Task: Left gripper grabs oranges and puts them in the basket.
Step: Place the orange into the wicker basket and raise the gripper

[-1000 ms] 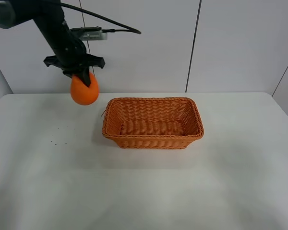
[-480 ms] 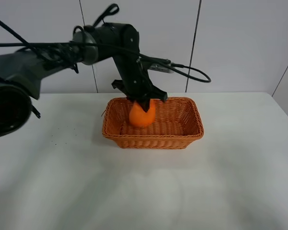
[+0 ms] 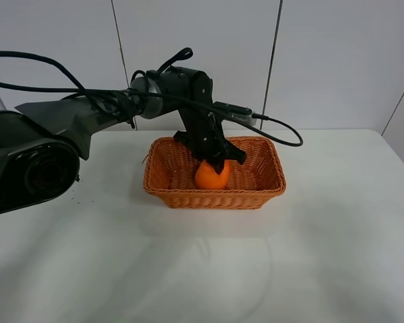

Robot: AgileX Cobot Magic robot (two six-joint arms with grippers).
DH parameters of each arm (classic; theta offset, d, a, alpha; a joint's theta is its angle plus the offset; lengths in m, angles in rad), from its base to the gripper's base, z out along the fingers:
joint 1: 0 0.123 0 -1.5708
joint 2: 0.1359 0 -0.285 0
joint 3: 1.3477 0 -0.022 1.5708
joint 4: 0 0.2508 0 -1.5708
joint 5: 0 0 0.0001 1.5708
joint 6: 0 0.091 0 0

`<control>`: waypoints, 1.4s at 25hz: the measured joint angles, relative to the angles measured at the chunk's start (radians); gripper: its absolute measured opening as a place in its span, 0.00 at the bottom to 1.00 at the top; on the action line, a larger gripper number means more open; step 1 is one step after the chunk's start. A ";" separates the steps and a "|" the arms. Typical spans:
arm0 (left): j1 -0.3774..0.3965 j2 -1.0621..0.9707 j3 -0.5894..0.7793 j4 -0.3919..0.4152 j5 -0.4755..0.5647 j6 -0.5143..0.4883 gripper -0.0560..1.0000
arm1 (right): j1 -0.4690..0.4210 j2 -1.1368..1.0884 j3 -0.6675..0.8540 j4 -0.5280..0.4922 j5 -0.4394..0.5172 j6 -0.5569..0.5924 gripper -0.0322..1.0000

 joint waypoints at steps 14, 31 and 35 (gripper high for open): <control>0.008 -0.040 -0.070 -0.003 0.119 -0.001 0.87 | 0.000 0.000 0.000 0.000 0.000 0.000 0.70; 0.228 -0.139 -0.135 -0.002 0.189 -0.001 0.87 | 0.000 0.000 0.000 0.000 0.000 0.000 0.70; 0.344 -0.139 -0.135 0.002 0.175 0.012 0.87 | 0.000 0.000 0.000 0.000 0.000 0.000 0.70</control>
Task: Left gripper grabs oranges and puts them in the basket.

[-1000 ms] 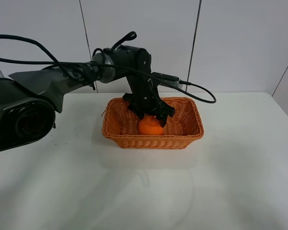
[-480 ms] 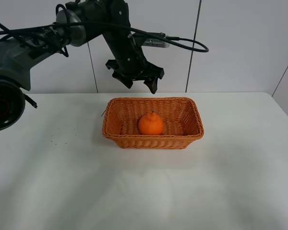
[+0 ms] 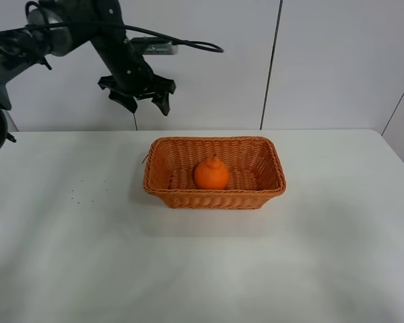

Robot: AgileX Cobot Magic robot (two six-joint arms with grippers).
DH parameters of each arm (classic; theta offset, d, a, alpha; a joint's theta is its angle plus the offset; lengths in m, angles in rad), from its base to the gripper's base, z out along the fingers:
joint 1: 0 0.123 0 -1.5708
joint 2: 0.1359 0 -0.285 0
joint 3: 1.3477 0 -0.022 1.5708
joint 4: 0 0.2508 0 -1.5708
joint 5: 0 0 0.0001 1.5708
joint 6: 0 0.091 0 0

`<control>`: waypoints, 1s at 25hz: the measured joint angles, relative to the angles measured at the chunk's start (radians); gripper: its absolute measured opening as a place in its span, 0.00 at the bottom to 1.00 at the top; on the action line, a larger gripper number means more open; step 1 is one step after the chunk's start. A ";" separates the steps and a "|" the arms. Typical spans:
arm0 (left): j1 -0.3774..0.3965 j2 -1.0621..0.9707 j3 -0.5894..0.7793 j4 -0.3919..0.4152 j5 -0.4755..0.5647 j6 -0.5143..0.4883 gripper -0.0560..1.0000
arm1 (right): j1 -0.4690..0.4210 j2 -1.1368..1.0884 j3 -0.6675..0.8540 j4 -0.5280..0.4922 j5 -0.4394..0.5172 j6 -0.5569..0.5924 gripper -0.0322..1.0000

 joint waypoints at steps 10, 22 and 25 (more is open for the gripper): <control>0.251 0.000 0.000 0.007 -0.017 0.007 0.87 | 0.000 0.000 0.000 0.000 0.000 0.000 0.70; 0.255 -0.197 0.191 -0.002 0.068 0.007 0.86 | 0.000 0.000 0.000 0.000 0.000 0.000 0.70; 0.255 -0.309 0.274 -0.004 0.068 0.007 0.86 | 0.000 0.000 0.000 0.000 0.000 0.000 0.70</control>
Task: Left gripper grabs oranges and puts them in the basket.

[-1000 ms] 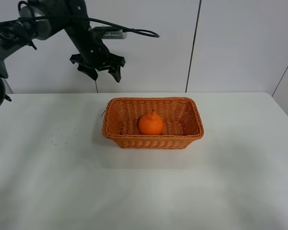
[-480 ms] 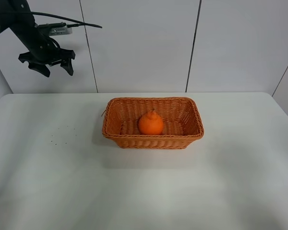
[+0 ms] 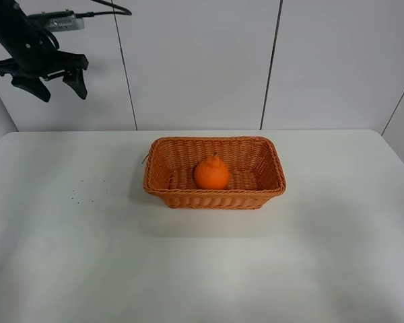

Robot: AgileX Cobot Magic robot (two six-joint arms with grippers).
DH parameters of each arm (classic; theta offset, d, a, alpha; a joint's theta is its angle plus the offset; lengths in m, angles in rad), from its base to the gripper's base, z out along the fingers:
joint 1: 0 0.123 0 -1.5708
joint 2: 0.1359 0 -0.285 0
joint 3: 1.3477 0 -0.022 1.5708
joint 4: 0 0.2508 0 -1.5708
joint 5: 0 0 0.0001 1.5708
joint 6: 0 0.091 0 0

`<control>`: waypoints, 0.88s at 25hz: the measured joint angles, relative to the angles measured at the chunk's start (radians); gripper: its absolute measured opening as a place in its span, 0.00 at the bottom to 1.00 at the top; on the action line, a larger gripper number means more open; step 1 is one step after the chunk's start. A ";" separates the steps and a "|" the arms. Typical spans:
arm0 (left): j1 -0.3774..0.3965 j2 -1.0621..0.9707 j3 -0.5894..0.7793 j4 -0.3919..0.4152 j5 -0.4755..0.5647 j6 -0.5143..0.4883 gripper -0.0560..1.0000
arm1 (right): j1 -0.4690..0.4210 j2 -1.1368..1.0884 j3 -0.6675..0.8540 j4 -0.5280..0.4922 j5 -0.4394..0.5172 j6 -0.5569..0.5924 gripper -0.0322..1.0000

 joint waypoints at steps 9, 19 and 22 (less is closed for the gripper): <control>0.000 -0.388 0.416 0.000 0.000 0.000 0.86 | 0.000 0.000 0.000 0.000 0.000 0.000 0.70; 0.000 -0.960 0.987 -0.001 0.000 0.008 0.86 | 0.000 0.000 0.000 0.000 0.000 0.000 0.70; 0.000 -1.144 1.150 0.000 -0.010 0.007 0.86 | 0.000 0.000 0.000 0.000 0.000 0.000 0.70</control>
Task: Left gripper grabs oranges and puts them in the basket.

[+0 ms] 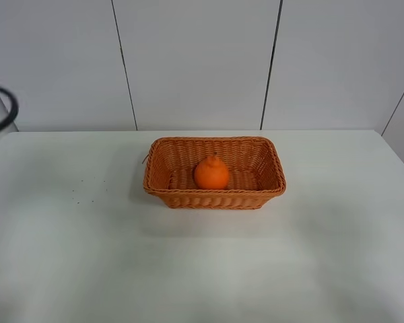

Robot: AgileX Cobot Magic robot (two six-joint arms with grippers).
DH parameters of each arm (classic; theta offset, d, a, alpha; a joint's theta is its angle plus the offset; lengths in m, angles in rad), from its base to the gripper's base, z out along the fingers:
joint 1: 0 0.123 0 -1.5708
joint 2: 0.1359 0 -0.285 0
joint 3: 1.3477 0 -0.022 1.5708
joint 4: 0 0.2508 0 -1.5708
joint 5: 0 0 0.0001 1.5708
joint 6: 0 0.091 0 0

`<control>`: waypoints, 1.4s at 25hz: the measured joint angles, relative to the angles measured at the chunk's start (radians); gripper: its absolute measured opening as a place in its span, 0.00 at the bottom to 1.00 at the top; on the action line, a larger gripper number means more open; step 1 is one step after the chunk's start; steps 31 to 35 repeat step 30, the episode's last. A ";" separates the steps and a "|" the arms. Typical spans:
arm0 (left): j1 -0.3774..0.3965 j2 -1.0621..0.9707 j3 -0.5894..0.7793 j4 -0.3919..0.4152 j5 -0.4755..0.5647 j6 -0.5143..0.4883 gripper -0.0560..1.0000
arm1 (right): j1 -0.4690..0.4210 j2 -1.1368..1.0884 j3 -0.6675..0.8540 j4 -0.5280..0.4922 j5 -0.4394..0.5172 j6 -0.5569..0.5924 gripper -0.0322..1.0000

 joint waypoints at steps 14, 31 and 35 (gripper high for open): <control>0.000 -0.746 0.356 0.001 -0.117 -0.007 0.86 | 0.000 0.000 0.000 0.000 0.000 0.000 0.70; 0.000 -0.849 0.356 0.002 -0.119 -0.007 0.86 | 0.000 0.000 0.000 0.000 0.000 0.000 0.70; 0.000 -0.849 0.356 0.002 -0.119 -0.007 0.86 | 0.000 0.000 0.000 0.000 0.000 0.000 0.70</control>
